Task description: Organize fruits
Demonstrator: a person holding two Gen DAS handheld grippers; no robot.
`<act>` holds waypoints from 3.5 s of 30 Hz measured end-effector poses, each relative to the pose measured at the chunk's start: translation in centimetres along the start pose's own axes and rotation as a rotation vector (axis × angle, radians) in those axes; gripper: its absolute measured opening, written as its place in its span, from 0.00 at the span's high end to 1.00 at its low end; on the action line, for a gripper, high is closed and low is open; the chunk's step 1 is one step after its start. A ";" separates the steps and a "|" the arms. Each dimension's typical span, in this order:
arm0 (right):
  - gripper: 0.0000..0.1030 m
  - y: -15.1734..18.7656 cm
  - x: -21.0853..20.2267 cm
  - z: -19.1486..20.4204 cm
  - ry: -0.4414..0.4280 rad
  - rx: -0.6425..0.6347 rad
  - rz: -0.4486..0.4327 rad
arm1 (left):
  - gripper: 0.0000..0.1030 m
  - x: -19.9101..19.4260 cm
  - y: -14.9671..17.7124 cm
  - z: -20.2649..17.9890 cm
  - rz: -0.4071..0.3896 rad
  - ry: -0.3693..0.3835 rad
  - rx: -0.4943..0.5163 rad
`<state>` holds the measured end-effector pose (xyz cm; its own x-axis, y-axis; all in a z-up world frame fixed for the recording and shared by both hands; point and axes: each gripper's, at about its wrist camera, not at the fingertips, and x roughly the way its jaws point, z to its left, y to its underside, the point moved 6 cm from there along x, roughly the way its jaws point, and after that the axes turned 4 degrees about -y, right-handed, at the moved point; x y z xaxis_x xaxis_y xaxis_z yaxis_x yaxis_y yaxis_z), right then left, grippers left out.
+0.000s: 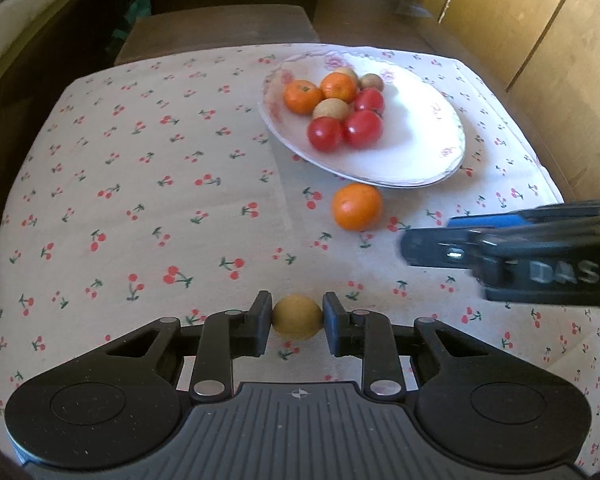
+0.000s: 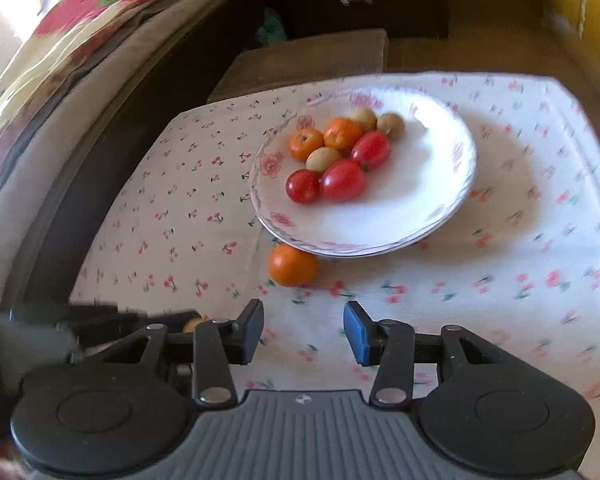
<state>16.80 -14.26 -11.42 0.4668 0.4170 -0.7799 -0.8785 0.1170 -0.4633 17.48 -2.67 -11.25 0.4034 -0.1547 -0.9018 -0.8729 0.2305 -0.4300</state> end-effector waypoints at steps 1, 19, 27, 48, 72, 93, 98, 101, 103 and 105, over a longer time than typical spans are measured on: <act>0.57 0.0 0.6 0.2 -0.003 0.023 -0.006 | 0.66 0.0 0.1 0.2 0.002 0.003 -0.004; 0.65 -1.5 4.3 1.7 0.232 -0.039 0.012 | 0.66 0.3 0.1 1.0 -0.012 0.052 -0.019; 0.65 -0.1 1.3 1.5 0.237 -0.136 0.023 | 0.66 -0.1 0.1 1.3 -0.022 0.028 -0.034; 0.65 -3.6 -3.2 -3.1 0.262 -0.157 -0.115 | 0.66 -0.5 -6.3 -5.3 -0.150 -0.020 0.003; 0.65 -5.5 -0.3 -4.6 0.282 -0.182 -0.128 | 0.65 2.5 -7.7 -5.4 -0.153 -0.117 0.025; 0.61 -3.2 -6.5 -2.7 0.252 -0.115 -0.231 | 0.15 -3.8 -6.0 -3.8 -0.289 -0.155 -0.065; 0.60 -0.9 -8.2 -1.3 0.230 -0.099 -0.246 | 0.10 -5.1 -3.6 -3.3 -0.299 -0.196 -0.087; 0.60 0.9 -8.7 -0.6 0.228 -0.098 -0.241 | 0.00 -5.9 -2.1 -3.3 -0.309 -0.214 -0.098; 0.60 2.2 -8.9 -0.3 0.233 -0.098 -0.231 | 0.00 -6.5 -1.1 -3.5 -0.322 -0.233 -0.094; 0.60 3.1 -9.1 -0.1 0.238 -0.096 -0.229 | 0.00 -7.0 -0.1 -3.8 -0.328 -0.251 -0.081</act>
<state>9.86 -17.83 -5.76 0.6714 0.1660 -0.7223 -0.7398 0.0931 -0.6663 13.71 -5.26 -4.74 0.7091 0.0340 -0.7043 -0.7018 0.1300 -0.7004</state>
